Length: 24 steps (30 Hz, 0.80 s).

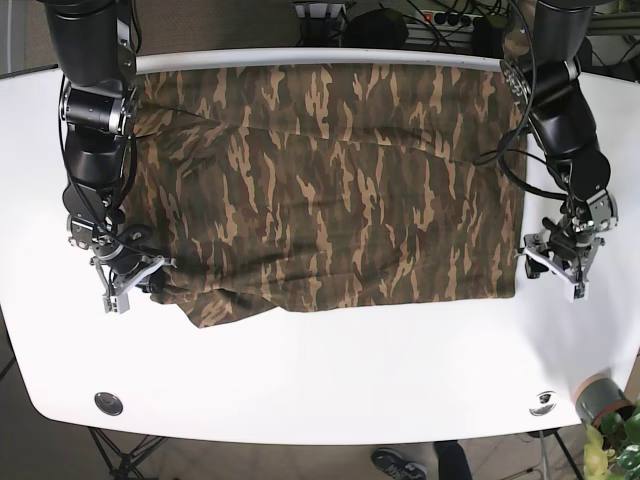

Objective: Fold the T-shirt properly
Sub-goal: 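Grasp the shirt's side edges midway with both grippers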

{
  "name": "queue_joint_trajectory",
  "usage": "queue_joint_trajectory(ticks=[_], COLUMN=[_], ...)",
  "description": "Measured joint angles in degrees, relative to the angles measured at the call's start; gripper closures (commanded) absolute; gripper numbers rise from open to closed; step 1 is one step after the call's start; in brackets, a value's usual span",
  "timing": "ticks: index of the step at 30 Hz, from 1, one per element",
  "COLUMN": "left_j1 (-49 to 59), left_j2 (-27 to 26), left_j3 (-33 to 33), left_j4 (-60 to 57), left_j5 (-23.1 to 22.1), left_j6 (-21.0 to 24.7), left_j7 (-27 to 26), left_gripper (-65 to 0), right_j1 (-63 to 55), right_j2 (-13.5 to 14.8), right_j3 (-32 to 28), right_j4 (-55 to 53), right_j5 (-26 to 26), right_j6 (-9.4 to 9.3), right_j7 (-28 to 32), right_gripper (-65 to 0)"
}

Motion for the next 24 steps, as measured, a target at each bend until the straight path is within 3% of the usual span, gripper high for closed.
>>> queue_joint_trajectory(ticks=[4,19,24], left_j1=[-2.9,-7.6,-7.7], left_j2=[-0.1,0.9,2.6], left_j3=[0.0,-0.1,0.0], left_j4=[-5.4,-15.6,-15.8], left_j5=[0.0,-0.5,-0.8], left_j6=[0.1,0.0,-4.6], left_j7=[-0.3,-2.8,-3.3], left_gripper=[-44.2,-44.6,-43.9], right_j1=[0.0,0.0,0.0], right_j2=[0.0,-0.8,-1.0], right_j3=[0.0,0.3,0.3], right_j4=[0.0,0.0,0.0], right_j5=[0.4,0.5,0.5], right_j6=[0.02,0.09,0.2], right_j7=[0.0,0.0,0.1], right_gripper=[-2.5,-2.5,-2.5])
